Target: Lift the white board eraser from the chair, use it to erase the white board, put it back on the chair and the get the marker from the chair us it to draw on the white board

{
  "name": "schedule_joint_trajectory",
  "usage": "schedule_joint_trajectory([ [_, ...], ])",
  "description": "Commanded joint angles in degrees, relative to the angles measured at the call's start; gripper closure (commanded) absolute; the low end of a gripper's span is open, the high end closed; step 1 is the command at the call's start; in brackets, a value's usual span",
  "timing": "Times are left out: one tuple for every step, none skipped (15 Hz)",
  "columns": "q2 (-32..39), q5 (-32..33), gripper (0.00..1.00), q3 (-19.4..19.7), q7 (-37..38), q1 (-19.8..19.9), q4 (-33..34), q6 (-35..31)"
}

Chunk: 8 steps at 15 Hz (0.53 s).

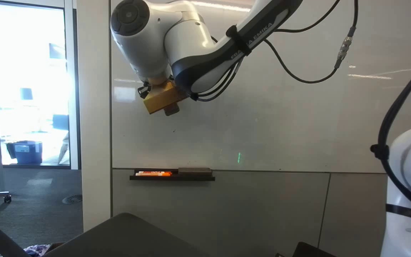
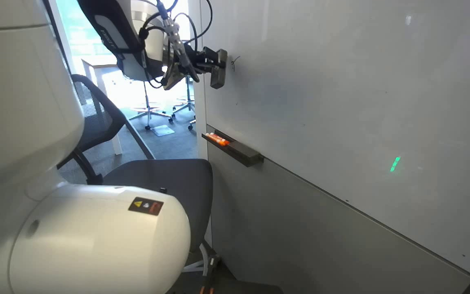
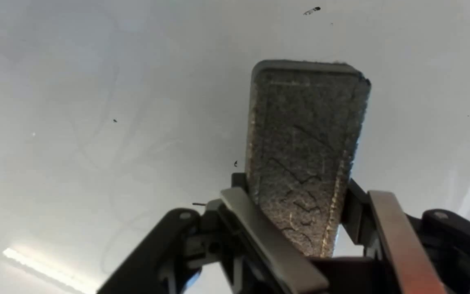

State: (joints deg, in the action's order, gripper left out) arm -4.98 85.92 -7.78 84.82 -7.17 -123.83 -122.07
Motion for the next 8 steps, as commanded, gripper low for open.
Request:
schedule_joint_trajectory([
  [2.75,6.66,0.69,0.74,8.07,0.55,1.74,-0.95],
  [3.35,8.54,0.69,0.77,10.42,0.49,1.83,-0.87],
  [3.79,9.75,0.69,0.90,12.54,0.49,1.98,-1.07],
  [4.09,10.56,0.69,1.02,14.69,0.53,2.03,-1.16],
  [4.30,10.94,0.69,1.22,16.32,0.66,2.08,-1.63],
  [4.40,10.72,0.69,1.48,18.07,0.89,2.07,-1.87],
  [4.41,10.96,0.69,1.70,19.74,1.08,1.92,-1.81],
  [4.32,10.69,0.69,2.06,20.78,1.39,1.65,-1.82],
])
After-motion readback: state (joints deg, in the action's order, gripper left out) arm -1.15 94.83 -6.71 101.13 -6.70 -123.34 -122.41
